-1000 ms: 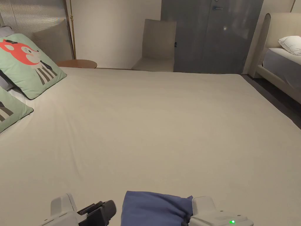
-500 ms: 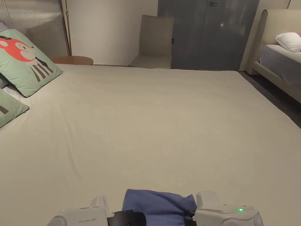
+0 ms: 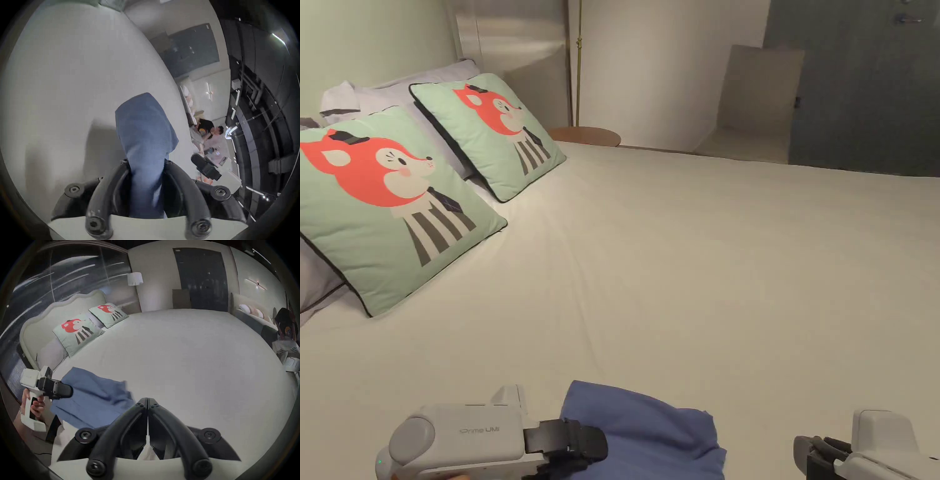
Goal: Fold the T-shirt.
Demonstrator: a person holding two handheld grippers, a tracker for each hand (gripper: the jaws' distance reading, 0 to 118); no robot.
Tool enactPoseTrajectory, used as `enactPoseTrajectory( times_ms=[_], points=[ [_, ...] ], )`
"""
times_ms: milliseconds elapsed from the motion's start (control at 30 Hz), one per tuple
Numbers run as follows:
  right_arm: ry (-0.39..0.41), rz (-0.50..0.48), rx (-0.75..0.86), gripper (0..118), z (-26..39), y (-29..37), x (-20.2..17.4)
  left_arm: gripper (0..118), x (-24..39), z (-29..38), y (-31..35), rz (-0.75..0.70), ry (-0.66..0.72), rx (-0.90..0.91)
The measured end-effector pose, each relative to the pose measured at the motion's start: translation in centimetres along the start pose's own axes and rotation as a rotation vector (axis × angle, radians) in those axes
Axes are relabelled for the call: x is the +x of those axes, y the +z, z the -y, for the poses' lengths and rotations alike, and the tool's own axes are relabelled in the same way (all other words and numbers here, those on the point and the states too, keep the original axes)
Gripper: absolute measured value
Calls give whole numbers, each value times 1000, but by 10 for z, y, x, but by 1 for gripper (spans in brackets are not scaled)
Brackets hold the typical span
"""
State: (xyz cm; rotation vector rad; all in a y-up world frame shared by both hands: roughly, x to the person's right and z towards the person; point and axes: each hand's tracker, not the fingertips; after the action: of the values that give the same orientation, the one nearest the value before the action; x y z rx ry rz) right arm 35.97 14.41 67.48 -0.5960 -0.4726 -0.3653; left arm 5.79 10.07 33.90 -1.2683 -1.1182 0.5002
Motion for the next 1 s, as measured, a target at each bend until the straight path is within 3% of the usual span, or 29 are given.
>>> enactPoseTrajectory(
  times_ms=[233,400,467,500,600,633,700,800,933,967,1000],
  points=[
    [18,-50,4,0,-14,-18,-38,17,-64,-50,106,-140,97,154],
    [30,-69,0,0,-19,-27,-52,17,-86,-62,133,-197,118,196],
    [38,-66,-1,0,-19,-28,-53,22,-89,-60,131,-221,144,203],
    [38,-66,-2,0,-20,-28,-54,33,-88,-58,129,-250,154,217],
    [42,-61,-3,0,-20,-28,-52,101,-80,-50,125,-402,84,273],
    [50,-55,-1,0,-20,-27,-51,112,-71,-47,124,-449,47,286],
    [56,-43,8,0,-21,-22,-48,110,-50,-36,129,-546,-83,366],
    [44,-35,25,0,-21,-13,-40,110,-18,-23,128,-627,-171,421],
    [28,1,58,0,-20,1,-27,108,33,1,117,-550,-253,408],
    [21,9,64,0,-20,5,-22,100,45,6,110,-512,-271,395],
    [19,30,82,0,-18,10,-19,83,56,13,102,-483,-287,392]
  ],
)
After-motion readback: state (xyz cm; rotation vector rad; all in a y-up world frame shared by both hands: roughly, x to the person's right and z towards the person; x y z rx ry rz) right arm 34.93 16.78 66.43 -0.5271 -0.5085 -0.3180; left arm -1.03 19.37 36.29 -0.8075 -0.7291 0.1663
